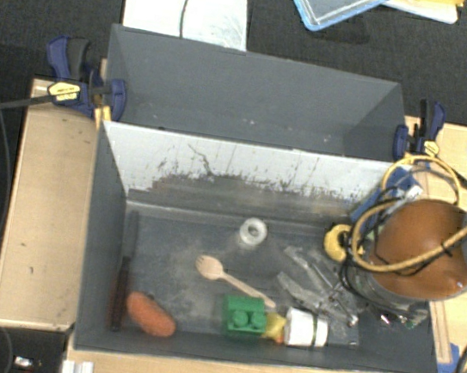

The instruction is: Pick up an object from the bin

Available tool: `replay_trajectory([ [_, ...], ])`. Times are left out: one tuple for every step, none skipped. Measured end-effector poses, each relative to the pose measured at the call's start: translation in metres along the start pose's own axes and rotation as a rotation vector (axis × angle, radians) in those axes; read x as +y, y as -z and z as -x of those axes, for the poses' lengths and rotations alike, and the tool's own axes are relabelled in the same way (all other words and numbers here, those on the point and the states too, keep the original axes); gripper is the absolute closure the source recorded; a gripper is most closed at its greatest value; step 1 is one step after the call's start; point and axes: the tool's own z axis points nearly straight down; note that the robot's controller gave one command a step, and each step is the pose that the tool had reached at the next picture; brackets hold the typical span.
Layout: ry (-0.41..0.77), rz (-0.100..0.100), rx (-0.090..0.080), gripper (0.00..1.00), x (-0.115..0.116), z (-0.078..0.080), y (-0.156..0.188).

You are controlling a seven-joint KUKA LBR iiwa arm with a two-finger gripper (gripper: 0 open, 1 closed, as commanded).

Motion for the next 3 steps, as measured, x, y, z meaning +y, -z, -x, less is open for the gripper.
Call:
replay_trajectory([
  [0.251, -0.002, -0.001, 0.0, 0.032, 0.023, 0.029],
  [0.476, -0.015, -0.012, 1.0, 0.04, 0.037, 0.002],
  [0.477, -0.015, -0.012, 1.0, 0.04, 0.037, 0.002],
])
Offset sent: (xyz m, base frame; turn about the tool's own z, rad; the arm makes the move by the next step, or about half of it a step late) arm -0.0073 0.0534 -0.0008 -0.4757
